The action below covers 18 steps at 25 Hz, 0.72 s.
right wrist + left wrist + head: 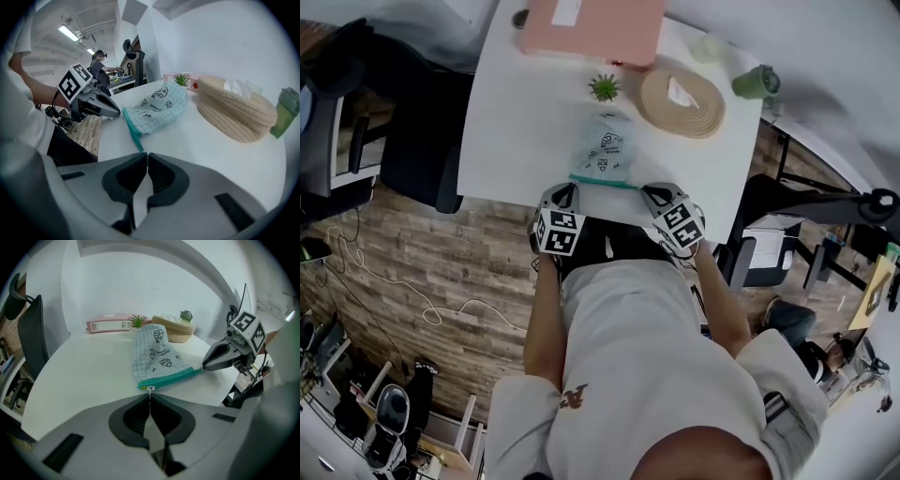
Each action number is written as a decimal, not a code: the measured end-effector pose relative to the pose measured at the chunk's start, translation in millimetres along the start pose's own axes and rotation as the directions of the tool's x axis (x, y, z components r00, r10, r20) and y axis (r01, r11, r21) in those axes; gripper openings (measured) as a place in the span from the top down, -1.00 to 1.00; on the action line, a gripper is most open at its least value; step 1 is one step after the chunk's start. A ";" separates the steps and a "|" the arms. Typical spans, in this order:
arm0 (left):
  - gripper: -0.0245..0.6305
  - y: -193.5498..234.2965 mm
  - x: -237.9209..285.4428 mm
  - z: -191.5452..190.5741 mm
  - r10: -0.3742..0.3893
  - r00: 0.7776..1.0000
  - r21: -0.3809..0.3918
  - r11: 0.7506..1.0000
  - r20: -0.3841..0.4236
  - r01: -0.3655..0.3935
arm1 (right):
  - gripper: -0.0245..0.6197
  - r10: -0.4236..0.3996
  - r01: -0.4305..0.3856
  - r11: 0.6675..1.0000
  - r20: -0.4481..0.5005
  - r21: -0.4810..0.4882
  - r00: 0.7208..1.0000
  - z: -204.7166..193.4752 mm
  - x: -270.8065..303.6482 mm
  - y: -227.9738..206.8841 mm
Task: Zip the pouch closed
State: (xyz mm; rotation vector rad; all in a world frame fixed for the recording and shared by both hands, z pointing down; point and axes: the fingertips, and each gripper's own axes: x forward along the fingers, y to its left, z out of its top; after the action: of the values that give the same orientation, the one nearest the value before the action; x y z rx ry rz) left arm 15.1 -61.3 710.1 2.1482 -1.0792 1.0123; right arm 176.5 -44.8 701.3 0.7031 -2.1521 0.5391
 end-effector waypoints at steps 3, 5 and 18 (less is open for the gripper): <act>0.93 -1.9 0.8 -3.0 -0.010 1.000 0.015 1.000 -0.005 0.011 | 0.88 -0.011 0.011 1.000 -0.002 0.012 1.000 -2.7 -1.9 3.5; 0.93 -2.0 0.3 -2.5 -0.006 1.000 0.026 1.000 -0.009 0.006 | 0.85 -0.021 0.021 1.000 -0.009 0.005 1.000 -3.6 -3.5 5.6; 0.55 6.2 -68.1 73.3 0.102 0.957 -0.019 0.995 0.271 -0.100 | 0.42 -0.139 0.129 0.990 0.297 0.052 0.945 84.7 -51.2 -5.6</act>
State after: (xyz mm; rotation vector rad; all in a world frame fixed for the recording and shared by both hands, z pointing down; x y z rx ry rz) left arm 10.8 -87.5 613.4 2.2952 -1.3285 0.7703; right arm 160.4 -82.8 611.2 0.9959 -2.3566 0.4158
